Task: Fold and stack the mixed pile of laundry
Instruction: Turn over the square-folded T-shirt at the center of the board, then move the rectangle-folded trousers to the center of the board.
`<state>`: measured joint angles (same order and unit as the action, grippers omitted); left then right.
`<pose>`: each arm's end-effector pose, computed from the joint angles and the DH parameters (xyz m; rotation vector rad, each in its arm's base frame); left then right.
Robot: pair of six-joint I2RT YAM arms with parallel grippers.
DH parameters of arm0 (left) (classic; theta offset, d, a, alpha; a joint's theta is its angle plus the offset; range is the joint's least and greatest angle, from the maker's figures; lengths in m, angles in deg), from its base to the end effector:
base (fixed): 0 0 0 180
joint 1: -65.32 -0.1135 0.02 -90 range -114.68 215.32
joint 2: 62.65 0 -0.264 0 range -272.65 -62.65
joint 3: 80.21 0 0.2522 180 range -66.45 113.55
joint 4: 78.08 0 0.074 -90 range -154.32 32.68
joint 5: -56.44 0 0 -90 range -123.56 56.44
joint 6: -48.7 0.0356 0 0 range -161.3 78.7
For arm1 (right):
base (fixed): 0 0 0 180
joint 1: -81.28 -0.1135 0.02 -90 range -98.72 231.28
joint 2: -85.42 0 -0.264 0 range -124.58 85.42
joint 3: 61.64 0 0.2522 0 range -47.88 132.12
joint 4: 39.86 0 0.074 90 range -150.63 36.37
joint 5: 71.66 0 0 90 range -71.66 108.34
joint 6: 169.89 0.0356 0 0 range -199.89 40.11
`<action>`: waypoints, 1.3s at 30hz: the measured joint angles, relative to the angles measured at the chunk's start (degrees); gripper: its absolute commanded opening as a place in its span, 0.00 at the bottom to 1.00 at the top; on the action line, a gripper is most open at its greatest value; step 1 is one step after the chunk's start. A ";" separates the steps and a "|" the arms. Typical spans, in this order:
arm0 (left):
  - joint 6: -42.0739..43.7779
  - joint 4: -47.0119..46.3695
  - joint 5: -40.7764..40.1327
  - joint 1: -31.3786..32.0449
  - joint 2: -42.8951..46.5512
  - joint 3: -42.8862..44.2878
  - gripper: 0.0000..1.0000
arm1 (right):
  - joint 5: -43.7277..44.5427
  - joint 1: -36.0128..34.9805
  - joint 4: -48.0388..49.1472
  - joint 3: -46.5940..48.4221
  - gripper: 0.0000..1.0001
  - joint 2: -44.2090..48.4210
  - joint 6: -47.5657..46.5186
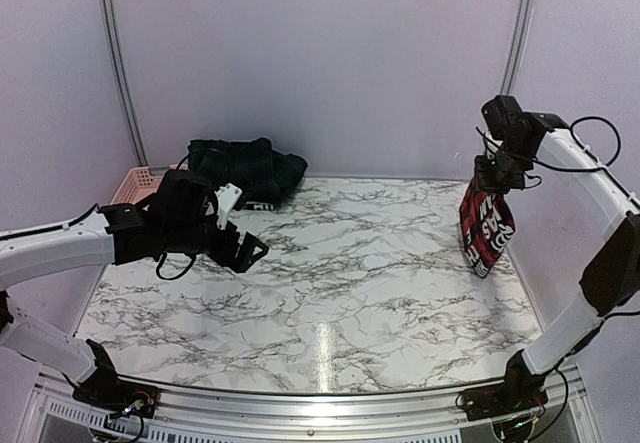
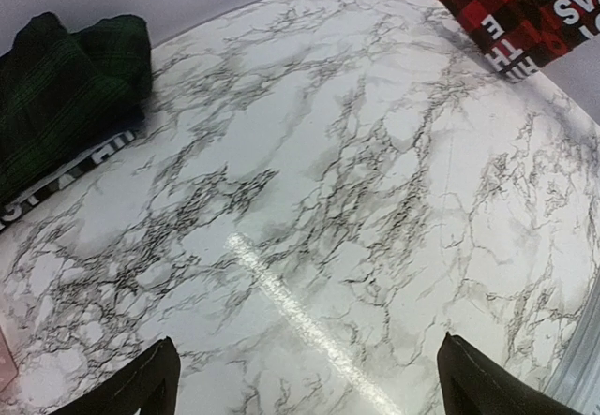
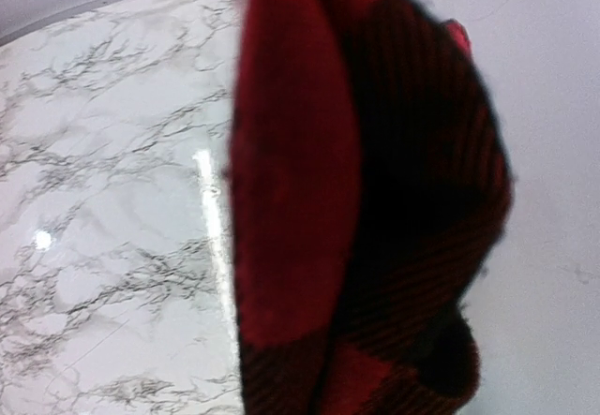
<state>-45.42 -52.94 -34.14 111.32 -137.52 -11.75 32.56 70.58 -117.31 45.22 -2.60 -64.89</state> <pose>0.2053 -0.2120 0.2828 0.7675 2.0228 -0.5028 0.3024 0.0482 0.3662 0.1850 2.5457 -0.1508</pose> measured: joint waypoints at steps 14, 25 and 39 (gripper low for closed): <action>-1.79 6.01 -0.96 -5.68 5.86 -2.16 0.99 | 7.89 -32.65 -8.70 17.55 0.00 -44.94 6.21; -11.41 6.95 4.07 -12.68 5.81 -2.16 0.99 | -17.09 -39.45 4.22 29.09 0.69 -49.07 13.18; -24.63 -5.25 15.13 -8.22 -7.41 -0.44 0.99 | -40.30 -12.07 34.84 -11.80 0.61 -6.97 8.70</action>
<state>-70.05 -58.19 -19.02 103.10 -144.93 -12.19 -7.75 58.52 -82.47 33.42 -9.58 -56.19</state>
